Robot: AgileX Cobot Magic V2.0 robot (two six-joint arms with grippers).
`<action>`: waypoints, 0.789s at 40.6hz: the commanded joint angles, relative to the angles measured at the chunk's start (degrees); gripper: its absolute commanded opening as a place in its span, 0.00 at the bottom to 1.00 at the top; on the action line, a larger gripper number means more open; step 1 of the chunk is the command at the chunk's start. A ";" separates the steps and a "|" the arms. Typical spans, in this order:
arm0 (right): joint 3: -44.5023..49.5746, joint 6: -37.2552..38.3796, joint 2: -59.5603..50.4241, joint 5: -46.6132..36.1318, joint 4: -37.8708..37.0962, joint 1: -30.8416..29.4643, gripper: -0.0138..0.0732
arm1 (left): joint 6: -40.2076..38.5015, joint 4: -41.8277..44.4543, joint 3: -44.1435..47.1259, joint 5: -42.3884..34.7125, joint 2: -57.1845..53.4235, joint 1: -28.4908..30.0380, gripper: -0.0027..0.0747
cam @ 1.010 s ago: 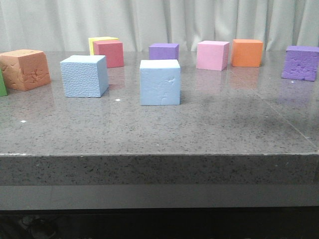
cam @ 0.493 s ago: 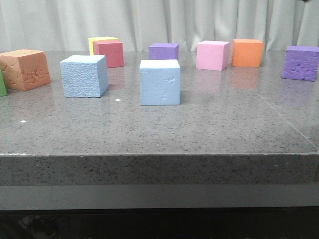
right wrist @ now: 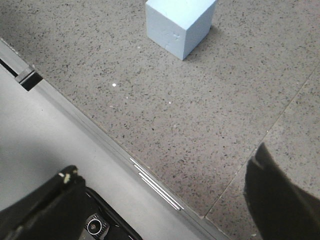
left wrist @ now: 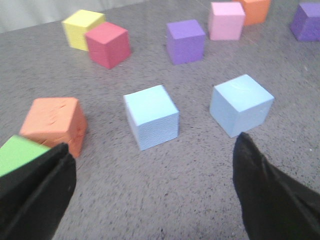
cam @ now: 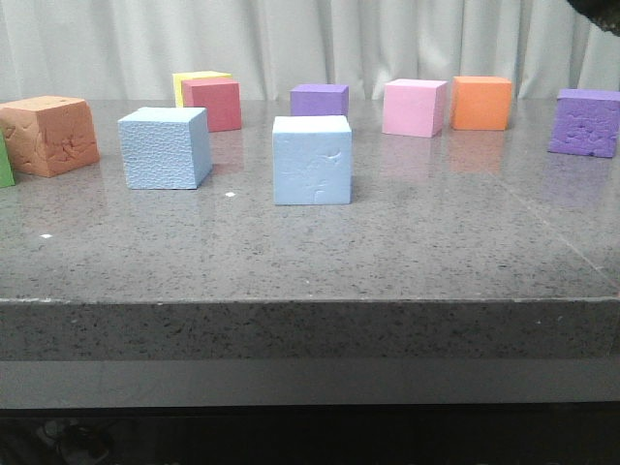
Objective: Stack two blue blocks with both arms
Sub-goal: 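Open the right gripper, release the cube, and lift away, then lower the left gripper onto the other light-blue cube and grasp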
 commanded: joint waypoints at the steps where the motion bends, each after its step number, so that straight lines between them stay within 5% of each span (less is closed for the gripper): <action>1: -1.41 0.06 -0.89 -2.72 0.08 -0.29 0.90 | 0.28 2.33 -6.32 -4.03 6.61 -2.71 0.84; 22: -1.41 0.06 -0.89 -2.76 0.08 -0.29 0.90 | -19.61 10.26 -40.21 19.76 41.81 -3.22 0.84; 32: -1.41 0.06 -0.89 -2.76 0.08 -0.29 0.90 | -22.50 10.87 -48.60 24.31 51.32 -2.68 0.84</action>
